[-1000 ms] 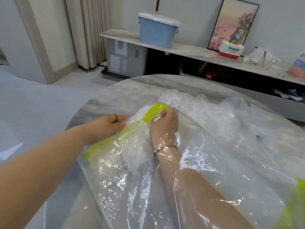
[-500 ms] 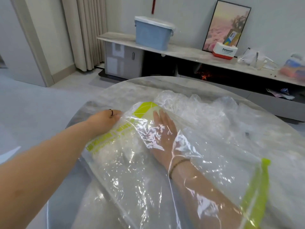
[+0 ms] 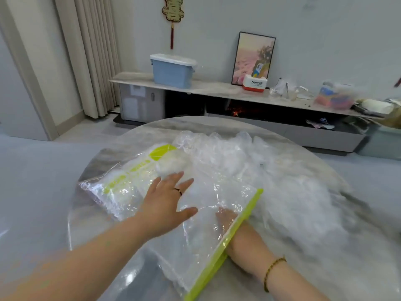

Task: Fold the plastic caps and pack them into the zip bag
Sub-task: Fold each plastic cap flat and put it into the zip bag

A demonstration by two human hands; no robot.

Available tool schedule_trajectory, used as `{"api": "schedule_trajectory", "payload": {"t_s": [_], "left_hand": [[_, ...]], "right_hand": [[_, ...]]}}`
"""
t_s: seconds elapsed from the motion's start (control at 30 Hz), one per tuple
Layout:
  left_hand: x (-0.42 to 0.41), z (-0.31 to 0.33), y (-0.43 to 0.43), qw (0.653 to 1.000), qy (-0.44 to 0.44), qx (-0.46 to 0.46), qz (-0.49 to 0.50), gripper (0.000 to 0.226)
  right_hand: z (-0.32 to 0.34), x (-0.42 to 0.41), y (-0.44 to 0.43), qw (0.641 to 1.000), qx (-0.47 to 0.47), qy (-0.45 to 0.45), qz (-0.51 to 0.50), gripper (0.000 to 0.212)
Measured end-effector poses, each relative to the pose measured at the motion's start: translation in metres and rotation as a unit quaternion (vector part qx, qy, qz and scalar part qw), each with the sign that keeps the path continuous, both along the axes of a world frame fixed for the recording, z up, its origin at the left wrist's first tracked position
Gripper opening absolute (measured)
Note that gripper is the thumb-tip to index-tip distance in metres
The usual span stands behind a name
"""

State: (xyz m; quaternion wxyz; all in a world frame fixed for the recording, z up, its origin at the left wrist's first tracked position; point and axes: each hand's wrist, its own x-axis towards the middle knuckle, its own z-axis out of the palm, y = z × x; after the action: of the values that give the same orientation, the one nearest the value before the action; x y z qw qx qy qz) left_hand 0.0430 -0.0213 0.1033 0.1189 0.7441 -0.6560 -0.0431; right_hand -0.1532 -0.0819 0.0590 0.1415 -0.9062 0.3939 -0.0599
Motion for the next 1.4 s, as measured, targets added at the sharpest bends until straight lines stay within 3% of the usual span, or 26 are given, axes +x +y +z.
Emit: {"api": "schedule_trajectory", "payload": {"t_s": [0.07, 0.17, 0.3, 0.4, 0.47, 0.57, 0.63, 0.7, 0.8, 0.87, 0.93, 1.03, 1.2, 1.33, 1.4], "left_hand": [[-0.035, -0.006, 0.016, 0.997, -0.039, -0.013, -0.069, 0.101], [-0.068, -0.026, 0.034, 0.992, -0.077, 0.001, -0.103, 0.086], [-0.083, -0.049, 0.042, 0.982, -0.135, -0.005, -0.135, 0.071], [-0.074, -0.061, 0.042, 0.977, -0.168, -0.038, -0.129, 0.070], [-0.060, -0.063, 0.041, 0.973, -0.187, -0.057, -0.124, 0.078], [-0.035, -0.056, 0.044, 0.948, -0.266, -0.108, -0.135, 0.045], [-0.016, -0.054, 0.044, 0.941, -0.300, -0.112, -0.106, 0.049], [0.000, -0.059, 0.045, 0.936, -0.315, -0.134, -0.080, 0.038], [0.012, -0.071, 0.043, 0.957, -0.260, -0.117, -0.046, 0.065], [0.006, -0.064, 0.042, 0.961, -0.240, -0.129, -0.035, 0.060], [-0.001, -0.056, 0.041, 0.958, -0.226, -0.169, -0.054, 0.040], [-0.013, -0.052, 0.046, 0.968, -0.144, -0.185, -0.086, 0.047], [-0.042, -0.048, 0.058, 0.964, -0.076, -0.180, -0.182, 0.062], [-0.062, -0.063, 0.072, 0.946, -0.087, -0.154, -0.270, 0.063], [-0.067, -0.068, 0.076, 0.945, -0.089, -0.120, -0.291, 0.056]], "right_hand": [[0.009, -0.023, 0.009, 0.999, -0.050, 0.001, 0.009, 0.041], [0.003, -0.068, 0.010, 0.989, -0.141, -0.026, -0.024, 0.025], [0.006, -0.108, 0.009, 0.972, -0.184, -0.045, -0.138, 0.019], [0.007, -0.121, 0.006, 0.967, -0.105, 0.013, -0.232, 0.050], [0.007, -0.126, 0.001, 0.964, -0.079, 0.029, -0.253, 0.055], [0.002, -0.125, -0.008, 0.952, -0.084, 0.031, -0.293, 0.048], [0.001, -0.123, -0.011, 0.948, -0.098, 0.032, -0.302, 0.036], [0.001, -0.121, -0.012, 0.945, -0.119, 0.034, -0.301, 0.028], [0.007, -0.111, -0.012, 0.938, -0.166, -0.028, -0.301, 0.023], [0.012, -0.105, -0.008, 0.925, -0.243, -0.138, -0.259, 0.020], [0.011, -0.099, -0.001, 0.902, -0.323, -0.212, -0.190, 0.027], [0.006, -0.085, 0.018, 0.906, -0.315, -0.270, -0.080, 0.032], [-0.020, -0.069, 0.063, 0.933, -0.229, -0.263, 0.092, 0.029], [-0.031, -0.067, 0.086, 0.945, -0.167, -0.240, 0.144, 0.010], [-0.032, -0.072, 0.091, 0.959, -0.152, -0.187, 0.150, 0.026]]}}
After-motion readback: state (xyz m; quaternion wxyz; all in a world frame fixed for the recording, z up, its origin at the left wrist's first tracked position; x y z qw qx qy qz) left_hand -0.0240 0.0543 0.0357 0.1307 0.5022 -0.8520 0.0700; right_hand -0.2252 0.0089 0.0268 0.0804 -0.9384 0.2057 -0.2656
